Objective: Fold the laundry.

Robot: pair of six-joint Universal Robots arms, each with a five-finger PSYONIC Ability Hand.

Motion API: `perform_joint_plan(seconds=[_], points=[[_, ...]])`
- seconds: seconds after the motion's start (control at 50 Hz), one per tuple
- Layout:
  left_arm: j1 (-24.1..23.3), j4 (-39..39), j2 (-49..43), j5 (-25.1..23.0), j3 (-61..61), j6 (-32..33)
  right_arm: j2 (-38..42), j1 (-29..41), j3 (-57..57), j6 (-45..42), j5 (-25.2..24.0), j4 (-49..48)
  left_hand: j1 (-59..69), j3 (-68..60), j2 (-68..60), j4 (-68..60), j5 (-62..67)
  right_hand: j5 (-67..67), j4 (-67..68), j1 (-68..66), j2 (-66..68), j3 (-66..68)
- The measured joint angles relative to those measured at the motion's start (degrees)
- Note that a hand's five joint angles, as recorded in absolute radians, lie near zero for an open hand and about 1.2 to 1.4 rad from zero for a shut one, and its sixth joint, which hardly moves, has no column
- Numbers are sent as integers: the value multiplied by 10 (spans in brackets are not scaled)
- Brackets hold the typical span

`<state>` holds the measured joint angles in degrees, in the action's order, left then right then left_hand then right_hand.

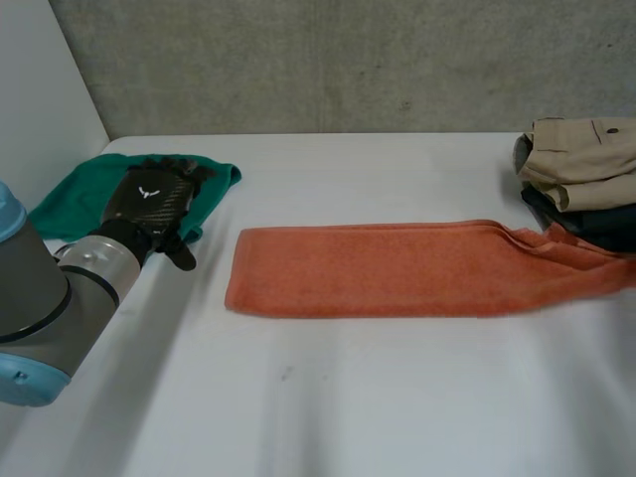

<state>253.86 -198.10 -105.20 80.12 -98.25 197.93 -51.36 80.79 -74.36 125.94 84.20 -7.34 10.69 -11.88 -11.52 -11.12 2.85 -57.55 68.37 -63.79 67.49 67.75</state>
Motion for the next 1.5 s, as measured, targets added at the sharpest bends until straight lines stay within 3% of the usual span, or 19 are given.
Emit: perform_joint_plan(seconds=[0.24,0.38,0.5,0.58,0.62,0.68,0.74,0.78,0.88,0.96,1.02,1.18,1.26,1.4,1.46,1.5], points=[[26,-3,17,2,3,-12,-37,317,38,20,-91,-118,0,0,0,0,0,0,0,0,0,1],[51,-3,28,3,8,-37,44,479,95,19,-150,-165,0,0,0,0,0,0,0,0,0,1],[67,-2,30,3,11,-54,137,551,161,3,-149,-135,0,0,0,0,0,-4,0,0,0,1],[71,-2,29,3,14,-57,162,565,181,-9,-137,-103,0,0,0,0,0,40,-46,24,-46,-47],[72,-2,28,3,18,-58,164,568,185,-12,-125,-81,0,0,0,0,0,209,-212,182,-220,-209],[72,-3,27,3,24,-59,152,566,178,-1,-113,-71,0,0,0,0,0,322,-323,285,-324,-323],[67,-2,25,5,38,-59,112,553,157,50,-87,-68,0,0,0,0,0,505,-505,467,-506,-505],[59,-1,23,8,52,-59,79,538,137,105,-64,-68,0,0,0,0,0,550,-556,512,-554,-554],[26,3,9,21,91,-58,20,502,96,224,-17,-59,0,0,0,0,0,550,-565,514,-558,-558],[-36,21,-33,47,151,-54,-13,455,55,318,17,-18,0,0,0,0,0,550,-565,514,-558,-558],[-97,47,-86,76,211,-51,-20,418,27,355,27,23,0,0,0,0,0,550,-565,514,-558,-558],[-195,123,-233,158,356,-27,-12,370,-20,369,28,36,0,0,0,0,0,550,-565,514,-557,-558],[-217,164,-304,212,422,0,-5,359,-38,370,28,17,0,0,0,0,0,535,-547,503,-539,-545],[-210,212,-376,311,485,44,6,356,-52,371,35,-14,0,0,0,0,0,425,-440,392,-434,-431],[-203,218,-383,333,489,51,9,356,-55,370,43,-22,0,0,0,0,0,357,-368,320,-357,-361],[-194,222,-384,350,485,57,10,355,-57,370,50,-32,0,0,0,0,0,237,-236,187,-221,-227]])
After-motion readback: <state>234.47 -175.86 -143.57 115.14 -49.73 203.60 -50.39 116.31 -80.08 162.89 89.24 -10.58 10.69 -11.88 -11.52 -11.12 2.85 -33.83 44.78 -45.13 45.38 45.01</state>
